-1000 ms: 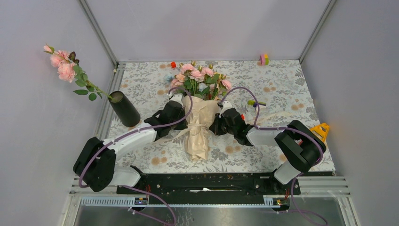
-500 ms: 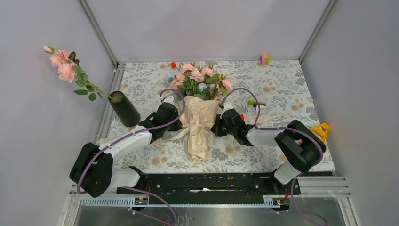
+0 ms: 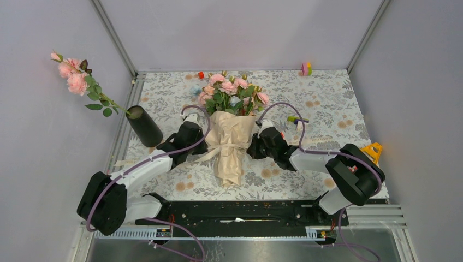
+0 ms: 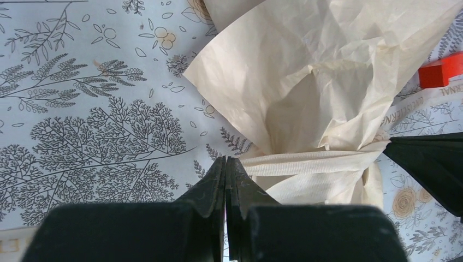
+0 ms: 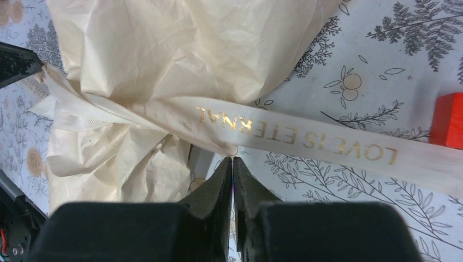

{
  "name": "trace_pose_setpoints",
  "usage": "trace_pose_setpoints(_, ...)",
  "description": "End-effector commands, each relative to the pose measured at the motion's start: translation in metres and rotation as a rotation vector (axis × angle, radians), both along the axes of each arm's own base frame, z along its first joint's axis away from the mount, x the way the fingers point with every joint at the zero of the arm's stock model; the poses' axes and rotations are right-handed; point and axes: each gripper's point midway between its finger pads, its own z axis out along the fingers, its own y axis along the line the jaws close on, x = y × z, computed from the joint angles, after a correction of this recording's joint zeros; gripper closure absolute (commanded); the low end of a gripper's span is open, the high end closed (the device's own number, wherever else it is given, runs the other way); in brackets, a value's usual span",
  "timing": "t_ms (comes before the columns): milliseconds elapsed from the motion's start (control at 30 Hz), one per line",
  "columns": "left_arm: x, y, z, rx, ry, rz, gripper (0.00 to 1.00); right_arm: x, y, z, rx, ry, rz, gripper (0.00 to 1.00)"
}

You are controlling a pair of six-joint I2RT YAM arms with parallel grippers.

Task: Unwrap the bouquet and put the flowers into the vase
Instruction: Untie the ribbon from the wrapping paper.

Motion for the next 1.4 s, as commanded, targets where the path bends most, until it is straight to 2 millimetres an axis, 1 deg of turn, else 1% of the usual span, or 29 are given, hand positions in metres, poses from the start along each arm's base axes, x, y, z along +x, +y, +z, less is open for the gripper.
trace_pose_setpoints(0, 0.008, 0.001, 0.029, -0.031, -0.091, 0.006, 0.94, -0.002, -0.003, 0.021, -0.004, -0.062, 0.028, 0.87)
trace_pose_setpoints(67, 0.009, 0.002, 0.039, -0.033, -0.112, 0.007, 0.83, -0.005, -0.005, 0.029, -0.013, -0.085, 0.055, 0.8)
trace_pose_setpoints(100, 0.009, 0.002, 0.044, -0.034, -0.123, 0.003, 0.75, -0.007, -0.006, 0.032, -0.019, -0.093, 0.065, 0.77)
trace_pose_setpoints(167, 0.01, 0.0, 0.054, -0.041, -0.146, -0.011, 0.57, -0.008, -0.009, 0.04, -0.029, -0.115, 0.084, 0.69)
trace_pose_setpoints(267, 0.011, -0.009, 0.068, -0.073, -0.173, -0.055, 0.42, -0.01, -0.008, 0.051, -0.03, -0.144, 0.119, 0.59)
trace_pose_setpoints(333, 0.012, -0.017, 0.075, -0.101, -0.188, -0.087, 0.34, -0.01, -0.003, 0.057, -0.026, -0.163, 0.154, 0.53)
trace_pose_setpoints(400, 0.012, -0.025, 0.079, -0.121, -0.198, -0.111, 0.29, -0.009, 0.003, 0.06, -0.02, -0.178, 0.193, 0.51)
trace_pose_setpoints(533, 0.01, -0.041, 0.082, -0.136, -0.2, -0.166, 0.25, 0.0, 0.018, 0.064, -0.006, -0.182, 0.235, 0.5)
trace_pose_setpoints(600, 0.006, -0.052, 0.081, -0.143, -0.196, -0.214, 0.23, 0.007, 0.023, 0.067, 0.01, -0.18, 0.241, 0.5)
trace_pose_setpoints(667, 0.003, -0.06, 0.082, -0.134, -0.205, -0.257, 0.21, 0.012, 0.027, 0.071, 0.034, -0.176, 0.244, 0.49)
trace_pose_setpoints(767, 0.001, -0.067, 0.079, -0.105, -0.221, -0.297, 0.18, 0.019, 0.028, 0.075, 0.074, -0.155, 0.242, 0.49)
trace_pose_setpoints(900, 0.004, -0.07, 0.068, -0.054, -0.203, -0.307, 0.19, 0.024, 0.027, 0.08, 0.156, -0.133, 0.232, 0.49)
trace_pose_setpoints(967, 0.006, -0.071, 0.066, -0.039, -0.203, -0.304, 0.21, 0.025, 0.027, 0.079, 0.163, -0.123, 0.231, 0.49)
trace_pose_setpoints(1067, 0.009, -0.072, 0.064, -0.022, -0.204, -0.298, 0.28, 0.025, 0.029, 0.076, 0.162, -0.115, 0.238, 0.49)
trace_pose_setpoints(1200, 0.011, -0.073, 0.063, -0.007, -0.208, -0.292, 0.41, 0.026, 0.03, 0.074, 0.157, -0.107, 0.247, 0.49)
trace_pose_setpoints(1300, 0.011, -0.073, 0.064, -0.004, -0.213, -0.288, 0.47, 0.026, 0.031, 0.073, 0.154, -0.103, 0.252, 0.5)
trace_pose_setpoints(1367, 0.011, -0.072, 0.063, -0.002, -0.214, -0.285, 0.56, 0.027, 0.031, 0.073, 0.153, -0.104, 0.252, 0.5)
